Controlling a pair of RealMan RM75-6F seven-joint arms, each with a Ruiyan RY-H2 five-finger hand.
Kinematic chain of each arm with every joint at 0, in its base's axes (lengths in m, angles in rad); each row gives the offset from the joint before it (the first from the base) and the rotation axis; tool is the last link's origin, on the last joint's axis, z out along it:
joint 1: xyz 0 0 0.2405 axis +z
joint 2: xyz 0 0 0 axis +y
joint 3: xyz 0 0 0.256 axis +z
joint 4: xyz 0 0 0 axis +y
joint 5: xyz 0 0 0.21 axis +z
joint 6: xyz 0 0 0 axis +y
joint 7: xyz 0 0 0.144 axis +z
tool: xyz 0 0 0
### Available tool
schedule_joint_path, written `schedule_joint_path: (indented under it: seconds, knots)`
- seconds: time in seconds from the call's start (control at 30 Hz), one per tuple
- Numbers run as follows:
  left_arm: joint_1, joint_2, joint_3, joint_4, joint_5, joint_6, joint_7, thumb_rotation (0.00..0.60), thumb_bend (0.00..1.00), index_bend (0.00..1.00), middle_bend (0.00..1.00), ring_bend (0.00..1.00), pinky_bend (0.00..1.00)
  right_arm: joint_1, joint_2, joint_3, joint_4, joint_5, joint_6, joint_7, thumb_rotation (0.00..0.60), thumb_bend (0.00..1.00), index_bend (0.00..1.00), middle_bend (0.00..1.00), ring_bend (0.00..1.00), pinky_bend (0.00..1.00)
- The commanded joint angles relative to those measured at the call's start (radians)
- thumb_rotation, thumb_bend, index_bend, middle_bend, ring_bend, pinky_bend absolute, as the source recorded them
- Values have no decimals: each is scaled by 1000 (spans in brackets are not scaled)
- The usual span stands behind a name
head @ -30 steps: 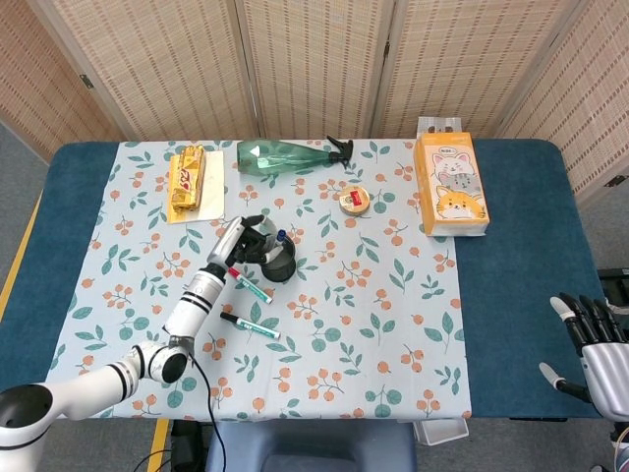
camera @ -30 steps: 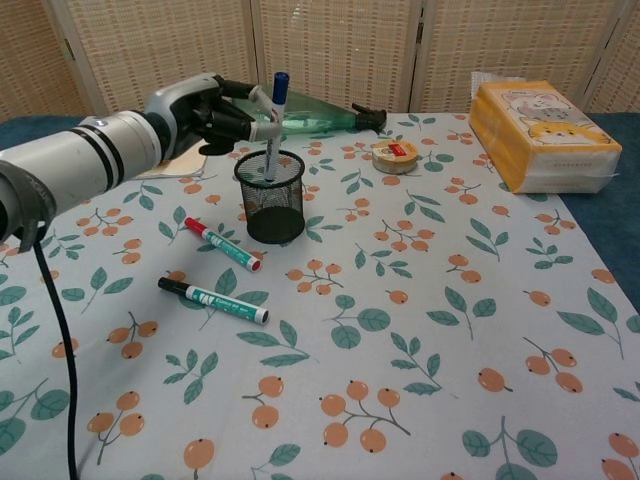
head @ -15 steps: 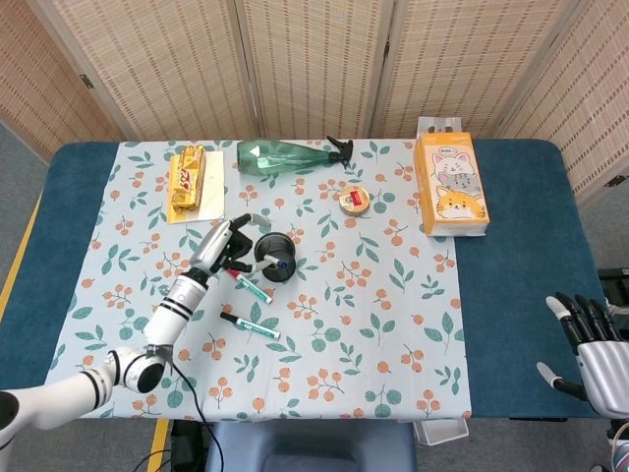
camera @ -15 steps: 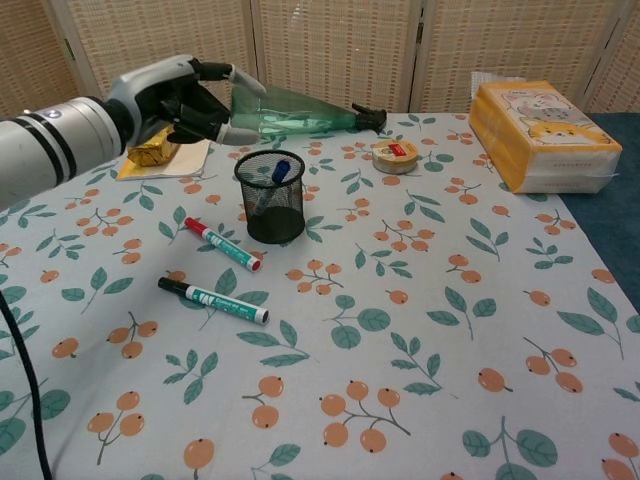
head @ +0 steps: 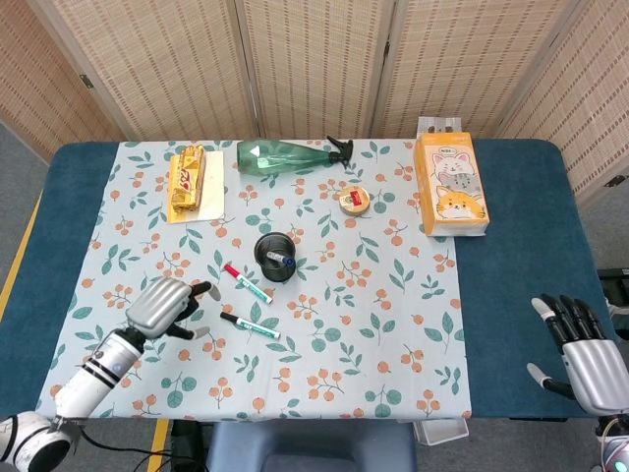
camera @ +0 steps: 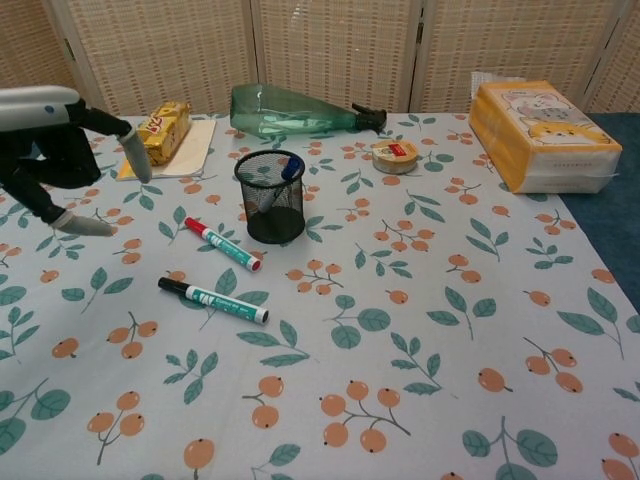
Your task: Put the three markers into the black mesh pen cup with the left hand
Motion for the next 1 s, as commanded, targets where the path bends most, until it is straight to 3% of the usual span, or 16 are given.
schedule_joint_path:
  seconds: [0.03,0.27,0.53,1.0]
  knots:
    - [27,-34,67,-1,60,-14,150,600,228,421,1000,1000,1000,3,-1,-1,-1,2,-7,-5,600,200,55,53,26,0]
    - [-27,-132,28,34,14,-98,203,600,238,457,1000,1000,1000,1,5,-2,-1,0,2,6,600,199,55,54,26,0]
    - [-78,-195,-33,86,-72,-159,194,600,359,498,1000,1000,1000,-3,10,-3,8,-9,19,26,600,200,54,53,26,0]
    - [-129,-288,-26,215,-106,-239,196,600,378,490,1000,1000,1000,-10,7,-6,10,-21,38,24,600,200,55,53,26,0]
